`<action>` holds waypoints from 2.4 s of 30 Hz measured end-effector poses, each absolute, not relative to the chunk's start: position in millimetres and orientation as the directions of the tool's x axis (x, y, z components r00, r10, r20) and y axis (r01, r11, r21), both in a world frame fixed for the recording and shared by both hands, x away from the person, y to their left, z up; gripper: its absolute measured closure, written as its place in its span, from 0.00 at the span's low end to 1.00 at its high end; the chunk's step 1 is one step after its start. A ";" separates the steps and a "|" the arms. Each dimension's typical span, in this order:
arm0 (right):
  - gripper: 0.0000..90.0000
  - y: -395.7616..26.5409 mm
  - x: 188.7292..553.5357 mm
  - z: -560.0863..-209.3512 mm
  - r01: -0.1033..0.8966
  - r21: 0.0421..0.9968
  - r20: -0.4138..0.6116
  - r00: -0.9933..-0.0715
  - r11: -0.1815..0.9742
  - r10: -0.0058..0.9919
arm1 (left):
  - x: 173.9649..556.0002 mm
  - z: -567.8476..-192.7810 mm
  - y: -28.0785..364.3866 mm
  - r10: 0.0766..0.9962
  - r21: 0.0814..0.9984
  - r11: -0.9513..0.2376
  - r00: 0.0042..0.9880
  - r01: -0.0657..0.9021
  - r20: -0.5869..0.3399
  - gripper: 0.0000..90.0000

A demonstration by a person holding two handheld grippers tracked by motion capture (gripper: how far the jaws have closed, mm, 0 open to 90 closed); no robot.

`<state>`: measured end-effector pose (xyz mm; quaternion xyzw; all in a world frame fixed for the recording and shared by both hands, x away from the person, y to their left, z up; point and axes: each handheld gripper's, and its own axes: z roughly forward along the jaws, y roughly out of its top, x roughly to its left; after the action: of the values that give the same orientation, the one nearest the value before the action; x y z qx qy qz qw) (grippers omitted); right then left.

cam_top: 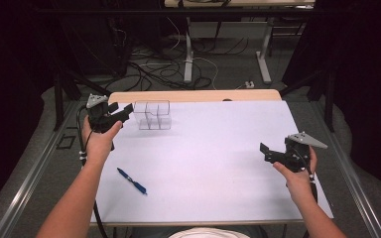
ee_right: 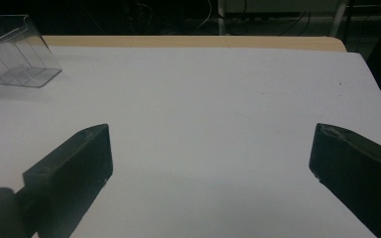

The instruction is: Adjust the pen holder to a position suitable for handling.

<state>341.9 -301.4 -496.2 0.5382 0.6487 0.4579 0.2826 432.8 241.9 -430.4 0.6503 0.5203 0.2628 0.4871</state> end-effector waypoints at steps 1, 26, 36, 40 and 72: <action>0.03 -301.2 341.9 -496.3 0.440 0.898 0.129 -0.261 -0.001 0.957 | 435.0 -429.2 241.9 0.933 0.903 0.017 0.318 0.430 -0.168 0.47; 0.04 -300.5 342.3 -499.5 0.468 0.883 0.167 -0.261 -0.027 0.951 | 479.5 -419.2 234.4 0.951 0.846 0.012 0.254 0.534 -0.174 0.66; 0.04 -300.4 343.2 -501.0 0.472 0.881 0.161 -0.266 -0.018 0.950 | 496.8 -429.9 235.1 0.960 0.812 0.012 0.220 0.583 -0.172 0.69; 0.05 -299.9 343.7 -501.9 0.472 0.881 0.172 -0.266 -0.027 0.948 | 505.0 -439.1 235.3 0.962 0.791 0.028 0.200 0.611 -0.188 0.70; 0.08 -301.7 345.3 -505.1 0.496 0.867 0.198 -0.273 -0.039 0.941 | 528.7 -472.2 222.8 0.978 0.692 -0.029 0.162 0.721 -0.128 0.89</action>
<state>345.3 -301.7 -505.1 0.5528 0.6501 0.4624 0.2408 528.7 222.8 -472.2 0.6896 0.6162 0.1979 0.3250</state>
